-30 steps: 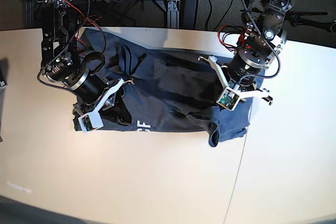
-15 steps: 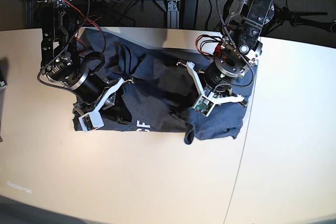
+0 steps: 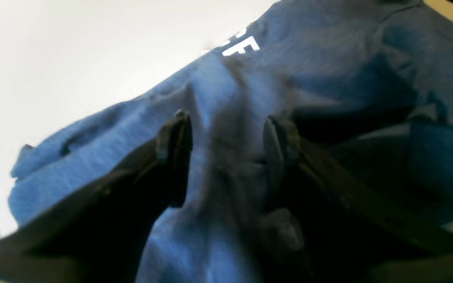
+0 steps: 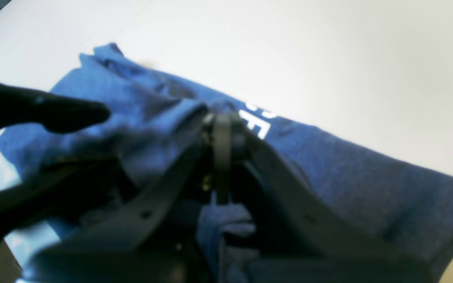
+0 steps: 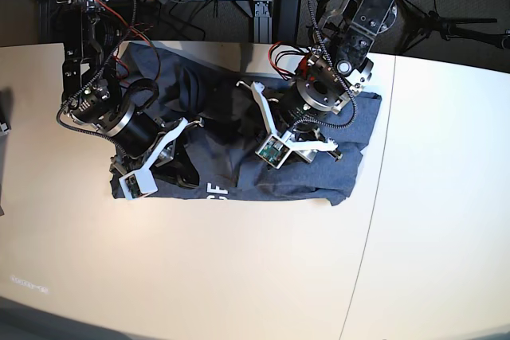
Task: Fold the T-shirt properly
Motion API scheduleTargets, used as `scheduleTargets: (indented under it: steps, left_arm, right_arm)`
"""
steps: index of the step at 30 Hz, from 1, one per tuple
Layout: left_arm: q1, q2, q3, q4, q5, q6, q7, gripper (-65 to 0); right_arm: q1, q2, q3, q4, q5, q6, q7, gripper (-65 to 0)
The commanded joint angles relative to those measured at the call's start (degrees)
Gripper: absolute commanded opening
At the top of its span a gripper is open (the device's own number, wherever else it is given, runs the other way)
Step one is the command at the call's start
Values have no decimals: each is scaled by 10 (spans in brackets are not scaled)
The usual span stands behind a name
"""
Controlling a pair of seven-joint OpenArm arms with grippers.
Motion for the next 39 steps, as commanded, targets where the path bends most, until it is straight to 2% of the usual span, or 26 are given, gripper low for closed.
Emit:
scheduleTargets:
  steps: [1, 5, 9, 13, 18, 22, 25, 28, 32, 33, 36, 37, 39]
  left_arm:
    - [-7, 7, 0, 15, 1, -4, -7, -324]
    - [-7, 5, -3, 62, -9, 24, 3, -324]
    - [-2, -15, -32, 104, -32, 28, 7, -324]
    - [-2, -33, -87, 99, -35, 28, 11, -325]
    - [-2, -56, -141, 71, -85, 28, 10, -326]
    - [-2, -71, -151, 20, -89, 28, 6, -379]
    - [-2, -73, -151, -10, -89, 25, 6, -381]
    - [-3, -73, -151, -22, -89, 25, 2, -381]
    - [-3, -73, -151, -28, -89, 25, -1, -381]
    - [-3, -73, -151, -29, -89, 25, -2, -381]
    - [-3, -72, -151, -29, -89, 25, -3, -381]
    - [-3, -72, -151, -29, -89, 25, -3, -381]
    - [-3, -73, -151, -29, -89, 25, -3, -381]
  right_arm:
    - [9, 5, 3, 11, 9, 14, 13, -650]
    - [9, 5, 3, 11, 7, 14, 13, -650]
    - [9, 5, 3, 11, 6, 14, 13, -650]
    - [9, 5, 5, 11, -25, 14, 13, -650]
    - [9, 17, 30, 11, -32, 13, 13, -650]
    - [9, 17, 106, 11, -25, 12, -1, -650]
    - [9, 21, 187, 10, 24, 12, -50, -650]
    - [4, 43, 253, -4, 63, 12, -90, -650]
    - [4, 73, 313, -56, 72, 12, -112, -650]
    - [4, 81, 320, -74, 76, 12, -116, -604]
    - [4, 101, 322, -136, 84, 12, -116, -391]
    - [4, 106, 322, -157, 97, 12, -118, -353]
    - [6, 112, 322, -196, 130, 12, -128, -341]
